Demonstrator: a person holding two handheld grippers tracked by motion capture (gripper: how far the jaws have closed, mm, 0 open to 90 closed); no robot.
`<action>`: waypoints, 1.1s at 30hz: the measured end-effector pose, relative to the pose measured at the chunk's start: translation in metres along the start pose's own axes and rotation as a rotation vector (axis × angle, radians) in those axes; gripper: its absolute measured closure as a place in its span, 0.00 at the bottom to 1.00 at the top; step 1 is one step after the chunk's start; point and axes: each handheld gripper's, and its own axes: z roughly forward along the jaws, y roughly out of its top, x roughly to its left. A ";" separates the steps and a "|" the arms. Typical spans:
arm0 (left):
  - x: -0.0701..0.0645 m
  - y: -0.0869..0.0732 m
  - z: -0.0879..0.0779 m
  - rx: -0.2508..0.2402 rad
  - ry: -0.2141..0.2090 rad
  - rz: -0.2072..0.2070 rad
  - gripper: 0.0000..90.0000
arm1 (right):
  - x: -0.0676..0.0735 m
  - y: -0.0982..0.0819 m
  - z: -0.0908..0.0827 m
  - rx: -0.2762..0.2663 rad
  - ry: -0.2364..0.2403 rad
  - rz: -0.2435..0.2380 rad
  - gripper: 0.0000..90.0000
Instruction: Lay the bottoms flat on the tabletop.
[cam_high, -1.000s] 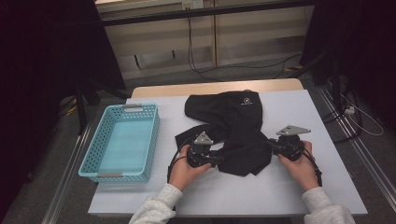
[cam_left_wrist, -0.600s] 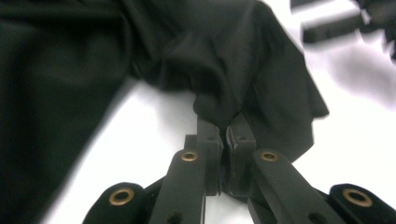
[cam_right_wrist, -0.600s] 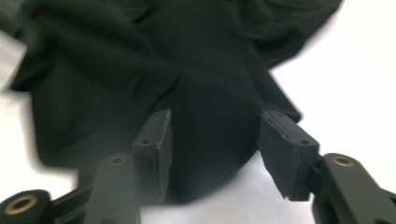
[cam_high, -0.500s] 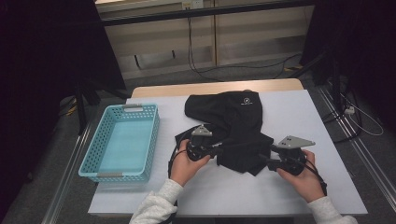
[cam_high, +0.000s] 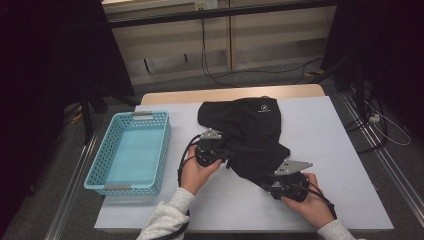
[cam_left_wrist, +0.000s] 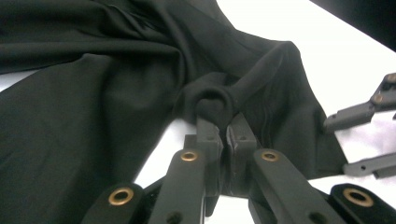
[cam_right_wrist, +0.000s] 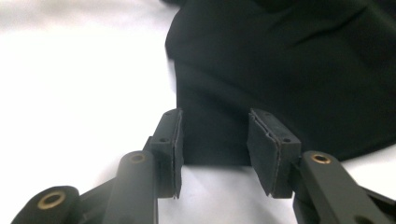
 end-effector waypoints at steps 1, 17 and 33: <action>0.000 0.000 0.000 0.000 0.000 0.000 0.96 | 0.000 0.000 0.000 0.000 0.000 0.000 0.63; -0.019 0.003 -0.007 0.022 -0.051 0.009 0.96 | -0.017 -0.006 -0.032 -0.011 0.025 -0.026 1.00; -0.036 -0.015 -0.012 0.114 -0.053 0.042 0.75 | -0.017 -0.035 -0.072 -0.023 0.055 0.003 0.98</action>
